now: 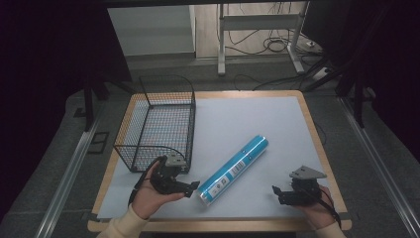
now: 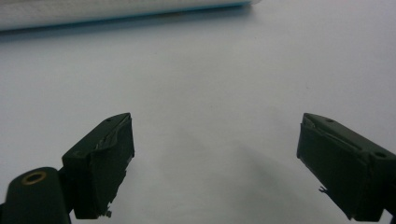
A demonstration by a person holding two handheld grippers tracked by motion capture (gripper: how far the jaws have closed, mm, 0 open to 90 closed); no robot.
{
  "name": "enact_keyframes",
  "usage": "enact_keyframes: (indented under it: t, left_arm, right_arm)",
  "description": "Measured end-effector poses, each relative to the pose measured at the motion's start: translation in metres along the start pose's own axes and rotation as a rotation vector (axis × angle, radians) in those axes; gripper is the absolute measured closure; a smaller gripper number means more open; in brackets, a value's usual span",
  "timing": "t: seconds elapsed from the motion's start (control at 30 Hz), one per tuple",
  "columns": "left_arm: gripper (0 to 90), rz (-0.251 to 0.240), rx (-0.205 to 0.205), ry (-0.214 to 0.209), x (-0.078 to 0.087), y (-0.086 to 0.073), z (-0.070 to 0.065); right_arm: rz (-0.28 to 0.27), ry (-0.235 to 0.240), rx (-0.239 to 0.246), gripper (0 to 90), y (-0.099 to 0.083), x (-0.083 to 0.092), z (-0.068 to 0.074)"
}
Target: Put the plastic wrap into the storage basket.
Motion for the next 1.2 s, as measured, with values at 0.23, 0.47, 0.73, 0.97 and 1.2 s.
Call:
enact_keyframes:
  t: [0.23,0.47,0.73,0.97,1.2]
  left_arm:
    - [16.5,0.004,-0.024,-0.015,-0.005,0.010,-0.009]
    - [16.5,0.016,-0.047,-0.022,-0.010,0.017,-0.015]
    - [16.4,0.029,-0.058,-0.022,-0.016,0.022,-0.017]
    - [16.2,0.032,-0.069,-0.028,-0.019,0.030,-0.020]
    - [16.0,0.048,-0.085,-0.031,-0.027,0.040,-0.026]
  right_arm:
    - [-0.002,-0.003,0.000,11.5,0.000,0.001,-0.001]
    - [-0.006,-0.001,0.003,11.5,0.000,0.001,-0.001]
    - [-0.006,-0.002,0.006,11.5,0.000,0.002,-0.001]
    - [-0.009,-0.004,0.006,11.5,0.001,0.002,-0.001]
    - [-0.011,-0.005,0.005,11.5,0.001,0.003,-0.002]
Point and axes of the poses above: each handheld gripper's, and its own axes: x roughly backward along the jaws, y roughly out of its top, z roughly to its left, the point moved 9 cm from there along -x, roughly forward along the jaws, and after that the axes turned 9 degrees about z, right-handed, at the moved point
